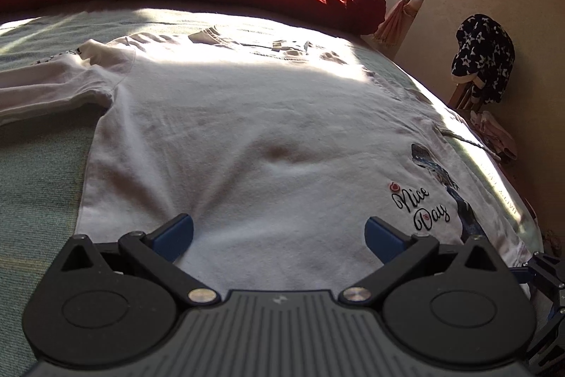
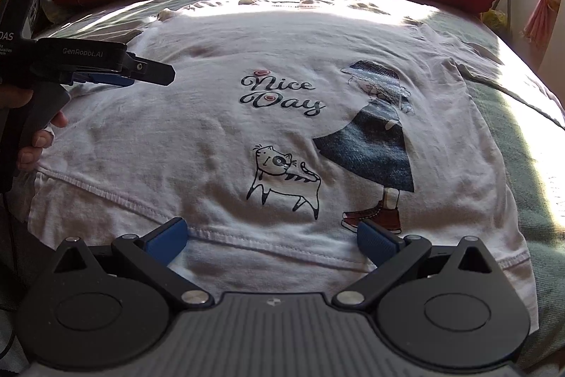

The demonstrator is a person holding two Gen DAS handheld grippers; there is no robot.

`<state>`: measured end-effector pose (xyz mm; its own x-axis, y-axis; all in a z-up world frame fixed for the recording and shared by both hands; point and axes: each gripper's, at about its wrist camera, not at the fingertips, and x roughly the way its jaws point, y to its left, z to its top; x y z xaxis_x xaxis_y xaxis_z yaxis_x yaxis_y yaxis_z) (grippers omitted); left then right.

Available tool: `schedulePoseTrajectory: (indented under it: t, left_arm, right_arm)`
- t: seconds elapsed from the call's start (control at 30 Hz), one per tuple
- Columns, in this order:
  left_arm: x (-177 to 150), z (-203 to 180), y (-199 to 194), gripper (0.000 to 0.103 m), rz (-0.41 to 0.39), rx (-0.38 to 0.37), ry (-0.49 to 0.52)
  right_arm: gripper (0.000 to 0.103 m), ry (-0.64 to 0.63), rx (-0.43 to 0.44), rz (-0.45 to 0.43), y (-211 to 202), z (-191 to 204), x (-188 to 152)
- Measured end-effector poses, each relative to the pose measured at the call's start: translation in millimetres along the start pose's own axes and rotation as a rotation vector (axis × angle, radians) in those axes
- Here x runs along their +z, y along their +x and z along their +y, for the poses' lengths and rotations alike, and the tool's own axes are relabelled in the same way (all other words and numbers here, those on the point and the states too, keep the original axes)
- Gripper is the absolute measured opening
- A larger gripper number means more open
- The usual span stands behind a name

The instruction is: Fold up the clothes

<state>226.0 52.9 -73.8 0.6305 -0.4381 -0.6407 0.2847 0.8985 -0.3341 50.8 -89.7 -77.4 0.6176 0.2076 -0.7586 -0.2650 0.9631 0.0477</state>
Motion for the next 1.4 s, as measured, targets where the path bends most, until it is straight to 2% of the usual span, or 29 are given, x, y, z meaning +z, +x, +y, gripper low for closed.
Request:
schedulePoseTrajectory:
  t: [0.13, 0.37, 0.5, 0.63, 0.8, 0.9, 0.97, 1.07, 1.2, 1.3, 1.4]
  left_arm:
    - [-2, -4, -6, 0.102, 0.025, 0.030, -0.025]
    - [-25, -32, -24, 0.102, 0.042, 0.168, 0.061]
    - [-50, -45, -38, 0.102, 0.025, 0.232, 0.158]
    - [-69, -46, -53, 0.102, -0.019, 0.238, 0.161]
    - [-69, -42, -56, 0.102, -0.031, 0.215, 0.142]
    - [-68, -38, -58, 0.102, -0.037, 0.204, 0.109]
    - [-64, -34, -61, 0.102, -0.042, 0.189, 0.064]
    - [-58, -25, -68, 0.102, -0.050, 0.178, -0.029]
    - [-41, -6, -89, 0.102, -0.094, 0.182, -0.174]
    - [-18, 14, -105, 0.102, -0.135, 0.243, -0.262]
    - [10, 31, -117, 0.102, -0.177, 0.326, -0.280]
  right_arm:
    - [0.103, -0.003, 0.012, -0.040, -3, -2, -7]
    - [0.103, -0.037, 0.037, -0.074, -13, -6, -18]
    - [0.103, -0.040, 0.062, -0.109, -24, -9, -25]
    - [0.103, -0.022, 0.105, -0.141, -37, -11, -26]
    - [0.103, 0.018, 0.116, -0.187, -49, -17, -6]
    - [0.103, -0.016, 0.134, -0.222, -51, -21, 22]
    - [0.103, -0.039, 0.132, -0.260, -47, -23, 43]
    - [0.103, -0.028, 0.175, -0.295, -29, -32, 82]
    - [0.103, -0.063, 0.308, -0.249, 17, -34, 127]
    - [0.103, -0.088, 0.361, -0.226, 51, -27, 131]
    - [0.103, -0.044, 0.479, -0.101, 75, -28, 112]
